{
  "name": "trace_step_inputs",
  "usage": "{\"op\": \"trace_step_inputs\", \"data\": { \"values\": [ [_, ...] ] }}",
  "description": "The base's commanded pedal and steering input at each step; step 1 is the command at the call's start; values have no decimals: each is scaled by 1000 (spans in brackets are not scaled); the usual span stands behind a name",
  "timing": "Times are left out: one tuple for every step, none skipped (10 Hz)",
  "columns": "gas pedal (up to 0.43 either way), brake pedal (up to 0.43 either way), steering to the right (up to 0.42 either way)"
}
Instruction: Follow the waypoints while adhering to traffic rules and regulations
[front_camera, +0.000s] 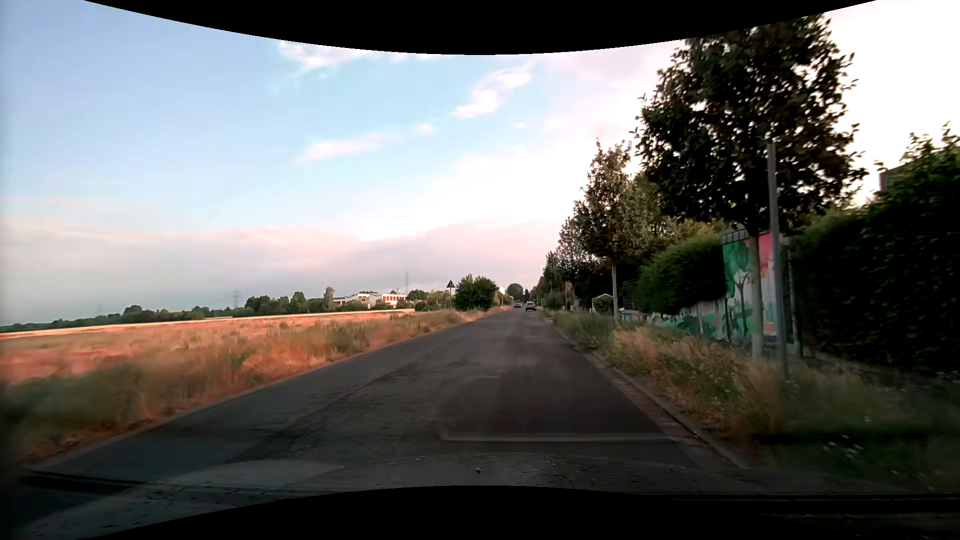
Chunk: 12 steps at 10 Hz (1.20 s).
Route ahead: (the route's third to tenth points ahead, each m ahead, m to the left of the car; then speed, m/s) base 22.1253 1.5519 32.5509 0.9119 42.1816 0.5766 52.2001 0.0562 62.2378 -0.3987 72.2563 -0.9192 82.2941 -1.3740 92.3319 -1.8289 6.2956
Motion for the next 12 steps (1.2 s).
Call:
{"op": "trace_step_inputs", "data": {
  "values": [
    [157,0,22],
    [157,0,16],
    [157,0,12],
    [157,0,11],
    [157,0,10],
    [157,0,9],
    [157,0,9],
    [157,0,9],
    [157,0,8],
    [157,0,8],
    [157,0,7],
    [157,0,6]
  ]
}}
